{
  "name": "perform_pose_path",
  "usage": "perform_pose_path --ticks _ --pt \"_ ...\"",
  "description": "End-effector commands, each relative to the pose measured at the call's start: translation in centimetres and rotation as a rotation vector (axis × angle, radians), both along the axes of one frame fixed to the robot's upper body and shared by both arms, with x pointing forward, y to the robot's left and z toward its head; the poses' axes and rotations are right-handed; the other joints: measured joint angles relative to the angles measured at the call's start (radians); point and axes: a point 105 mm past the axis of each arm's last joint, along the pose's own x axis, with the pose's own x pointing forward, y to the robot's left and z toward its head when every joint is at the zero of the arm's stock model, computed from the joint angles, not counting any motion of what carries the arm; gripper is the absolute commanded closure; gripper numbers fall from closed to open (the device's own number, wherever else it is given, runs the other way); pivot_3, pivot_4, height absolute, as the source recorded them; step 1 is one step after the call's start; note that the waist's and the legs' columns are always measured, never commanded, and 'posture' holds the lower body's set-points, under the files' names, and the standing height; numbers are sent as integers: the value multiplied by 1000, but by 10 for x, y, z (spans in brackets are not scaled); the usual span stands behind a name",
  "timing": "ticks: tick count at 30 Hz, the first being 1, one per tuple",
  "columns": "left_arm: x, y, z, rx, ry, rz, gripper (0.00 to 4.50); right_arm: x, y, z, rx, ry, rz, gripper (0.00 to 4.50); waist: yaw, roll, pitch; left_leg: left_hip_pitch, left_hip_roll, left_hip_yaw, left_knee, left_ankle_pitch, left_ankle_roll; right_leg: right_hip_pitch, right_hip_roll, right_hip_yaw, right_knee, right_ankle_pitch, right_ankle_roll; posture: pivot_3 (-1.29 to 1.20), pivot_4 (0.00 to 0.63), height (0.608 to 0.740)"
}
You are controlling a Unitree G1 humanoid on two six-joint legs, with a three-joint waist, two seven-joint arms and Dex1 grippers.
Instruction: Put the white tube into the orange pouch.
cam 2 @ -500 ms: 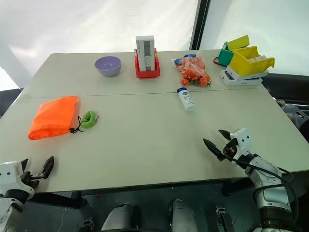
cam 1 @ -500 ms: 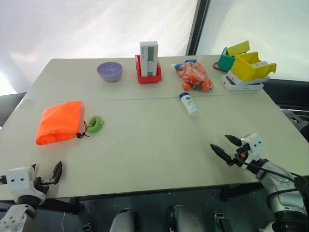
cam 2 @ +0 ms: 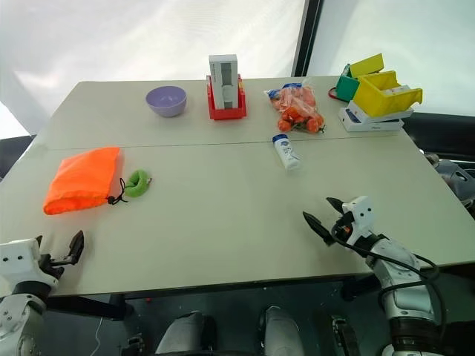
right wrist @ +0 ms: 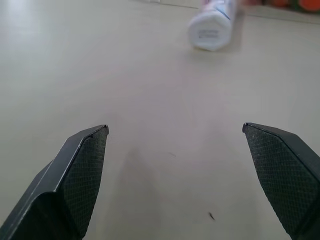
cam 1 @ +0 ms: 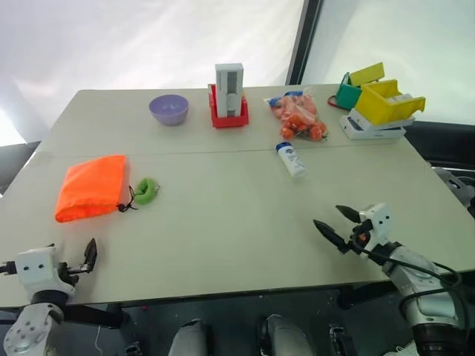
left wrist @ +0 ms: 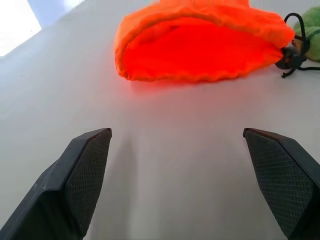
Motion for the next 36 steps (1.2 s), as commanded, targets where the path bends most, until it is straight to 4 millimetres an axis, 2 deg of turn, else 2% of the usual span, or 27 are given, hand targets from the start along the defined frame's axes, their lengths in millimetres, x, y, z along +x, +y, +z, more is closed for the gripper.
perform_pose_path --ticks 1,10,16,24,27,34,36 --pt "7 1 19 138 -44 7 0 3 31 24 33 -80 90 47 0 0 0 0 0 0 0 0 0 0 0 0 0 0 0 0 150 740" --pt "30 19 37 513 25 63 0 -11 99 40 103 -100 296 47 3 0 0 -1 0 0 0 0 0 -1 -1 -1 0 2 -3 0 150 740" --pt "55 22 41 630 45 48 0 -15 121 46 123 -109 357 47 8 1 1 -1 0 0 0 0 0 -1 -1 -1 1 2 -3 0 150 740" --pt "90 34 49 682 56 68 0 -22 136 47 112 -112 426 47 21 0 0 -1 0 1 0 1 2 -2 -1 -2 3 2 -3 0 150 740" --pt "99 34 51 680 50 58 850 -25 139 46 106 -108 454 0 21 0 0 -1 0 1 0 1 2 -2 -1 -2 4 2 -3 0 150 740" --pt "110 22 50 661 33 -2 4458 -28 142 44 104 -103 476 0 20 -1 -1 -1 0 1 0 2 3 -1 -1 -2 5 3 -2 0 150 740" --pt "109 18 49 651 31 -23 4491 -28 142 44 103 -103 478 0 20 -1 -1 -1 0 1 0 2 3 -1 -1 -2 5 3 -2 0 150 740"
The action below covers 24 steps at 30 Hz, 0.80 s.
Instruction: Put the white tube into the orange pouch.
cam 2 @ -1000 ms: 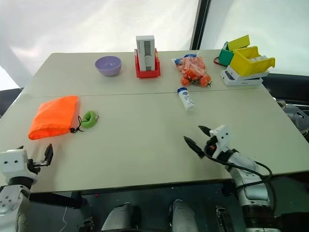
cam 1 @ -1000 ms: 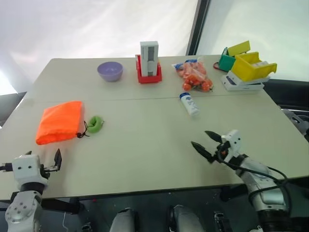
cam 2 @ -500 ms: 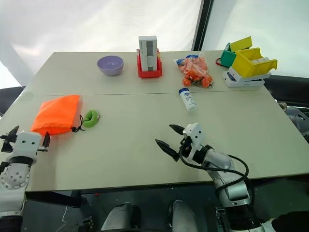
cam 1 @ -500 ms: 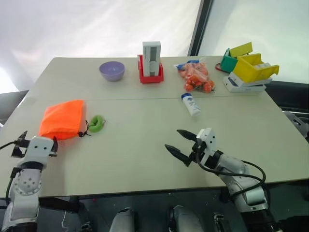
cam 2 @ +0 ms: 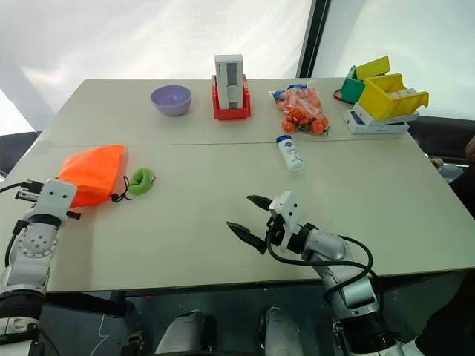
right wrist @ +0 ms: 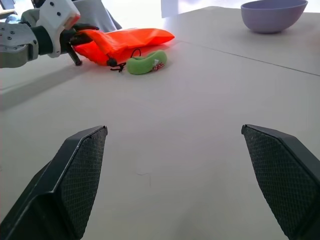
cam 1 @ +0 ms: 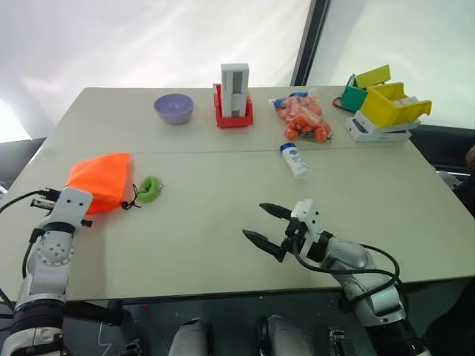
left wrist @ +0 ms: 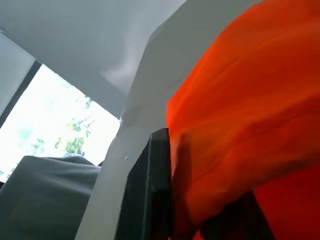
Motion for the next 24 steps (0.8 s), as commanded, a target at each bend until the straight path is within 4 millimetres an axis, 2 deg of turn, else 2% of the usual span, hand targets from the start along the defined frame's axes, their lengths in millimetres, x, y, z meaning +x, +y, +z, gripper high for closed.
perform_pose_path --ticks 1,4,11,13,17,21,24 --pt "2 -8 12 6 -33 -48 4491 -4 4 12 13 -56 25 0 0 0 0 0 0 0 0 0 0 0 0 0 0 0 0 0 150 740" --pt "3 -20 12 -41 -20 -107 4491 -5 4 11 15 -51 25 0 0 0 0 0 0 0 0 0 0 0 0 0 0 0 0 0 150 740" --pt "13 -80 31 -125 -20 -317 4491 1 -2 10 21 -50 -3 0 3 0 0 0 0 0 1 0 0 0 -1 0 0 0 -1 0 150 740" --pt "23 -107 44 -170 -30 -391 4491 8 -8 13 31 -59 -38 0 3 -1 0 0 0 0 1 0 0 2 0 0 0 0 0 0 150 740" --pt "35 -143 60 -227 -27 -486 4491 18 -17 16 35 -78 -86 0 1 -3 -2 0 -1 0 2 1 0 4 1 0 1 0 0 0 150 740" --pt "48 -202 82 -264 -35 -655 4491 30 -31 22 46 -101 -159 0 3 -3 -2 0 -1 0 2 1 1 4 3 0 2 2 4 0 150 740" --pt "51 -237 96 -302 -43 -751 4491 35 -40 23 52 -112 -210 0 4 -3 -2 0 -2 0 2 1 0 4 4 0 2 2 4 0 150 740"
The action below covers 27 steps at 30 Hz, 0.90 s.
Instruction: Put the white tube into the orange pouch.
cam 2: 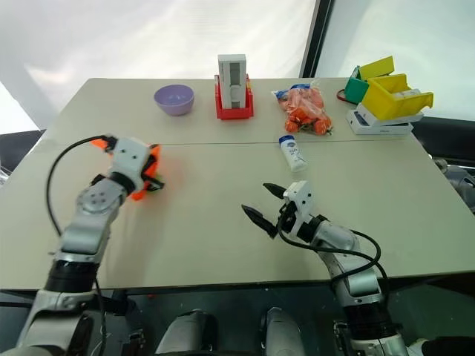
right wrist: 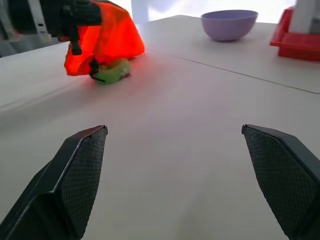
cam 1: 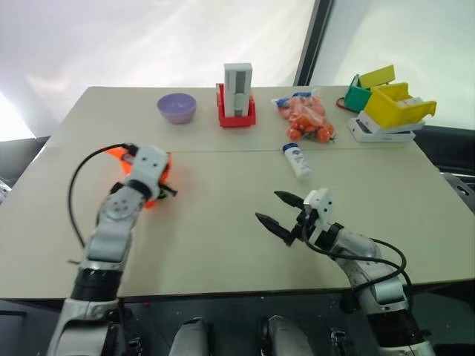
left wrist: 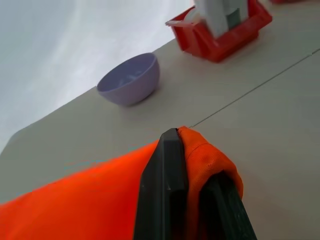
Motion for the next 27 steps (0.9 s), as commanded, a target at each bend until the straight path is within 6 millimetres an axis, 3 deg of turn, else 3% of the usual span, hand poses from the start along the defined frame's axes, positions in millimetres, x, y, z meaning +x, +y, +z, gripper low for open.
perform_pose_path --ticks 1,6,12,16,20,27 --pt "-2 -38 33 -23 -77 -120 4491 6 -11 14 28 -61 -59 0 -2 0 0 0 0 0 0 0 0 0 0 0 0 0 0 0 150 740" --pt "-9 -80 50 -96 -81 -249 4491 19 -35 11 -17 -74 -193 0 -4 0 0 0 0 0 0 0 0 0 0 0 0 0 1 0 150 740" --pt "-28 -101 36 -106 -7 -342 4491 48 -60 11 -52 -61 -392 0 -8 1 0 2 0 0 0 1 -1 0 3 1 1 0 0 0 150 740" --pt "-42 -100 9 -84 88 -362 4491 71 -72 4 -131 -33 -504 0 -11 2 0 2 0 0 0 1 -1 0 4 2 2 0 0 0 150 740" --pt "-51 -86 -16 -74 168 -324 4491 88 -72 7 -85 -7 -536 0 -12 2 1 2 0 0 0 1 -1 0 4 3 2 0 0 0 150 740" --pt "-52 -66 -31 -76 215 -249 4491 117 -69 -1 -71 53 -585 0 -11 3 1 2 1 0 0 1 -1 1 4 4 2 0 0 0 150 740"
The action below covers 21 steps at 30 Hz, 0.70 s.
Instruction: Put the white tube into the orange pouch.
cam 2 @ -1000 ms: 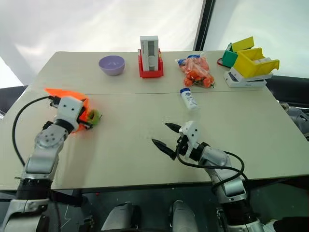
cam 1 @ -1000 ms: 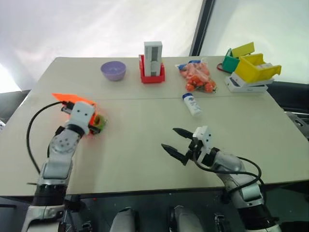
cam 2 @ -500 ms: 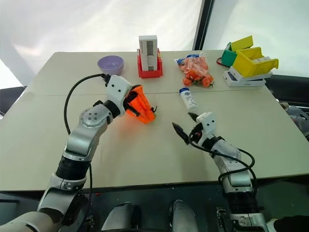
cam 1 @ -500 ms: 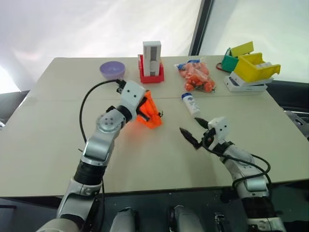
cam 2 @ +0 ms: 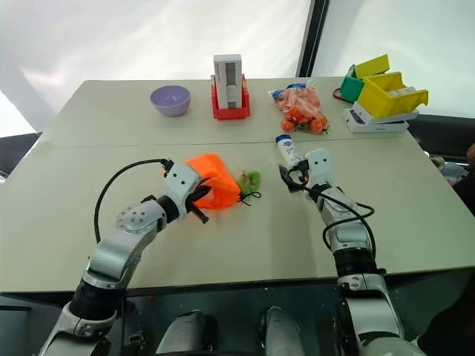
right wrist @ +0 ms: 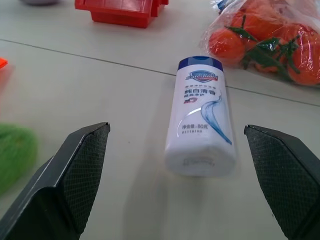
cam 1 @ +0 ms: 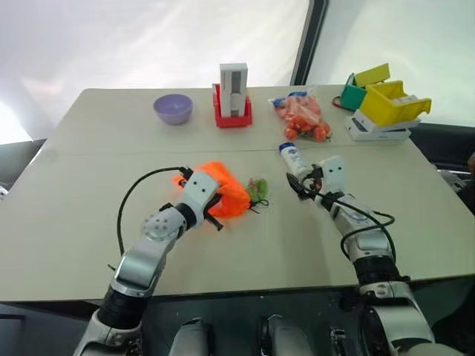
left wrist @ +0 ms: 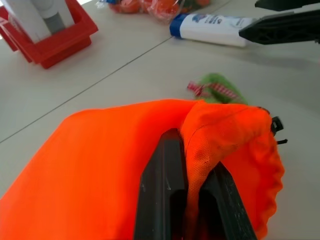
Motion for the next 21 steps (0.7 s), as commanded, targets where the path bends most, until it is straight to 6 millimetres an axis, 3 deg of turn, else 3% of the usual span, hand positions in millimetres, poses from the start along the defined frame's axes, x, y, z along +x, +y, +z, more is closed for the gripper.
perform_pose_path --ticks 1,11,14,17,21 --pt "0 6 13 -18 -52 25 4491 14 -2 7 11 -21 -36 0 0 0 0 0 0 0 0 0 0 0 0 0 0 0 0 0 150 740" --pt "2 10 7 -21 -40 51 4491 30 -8 1 69 -5 -83 0 -10 0 0 0 0 0 0 0 0 0 0 0 0 0 0 0 150 740" --pt "2 12 4 -22 -35 65 4500 31 -8 1 77 -7 -81 836 -17 1 0 0 0 0 0 1 -1 0 0 0 0 1 1 0 150 740" --pt "3 14 2 -27 -29 75 4500 31 -9 2 79 -20 -91 2221 -20 1 1 0 0 0 0 1 -1 1 0 0 0 1 2 0 150 740" --pt "3 15 1 -45 -21 82 4500 29 -8 5 96 -42 -81 2221 -19 2 1 1 1 0 0 1 -1 1 0 0 1 1 2 0 150 740"
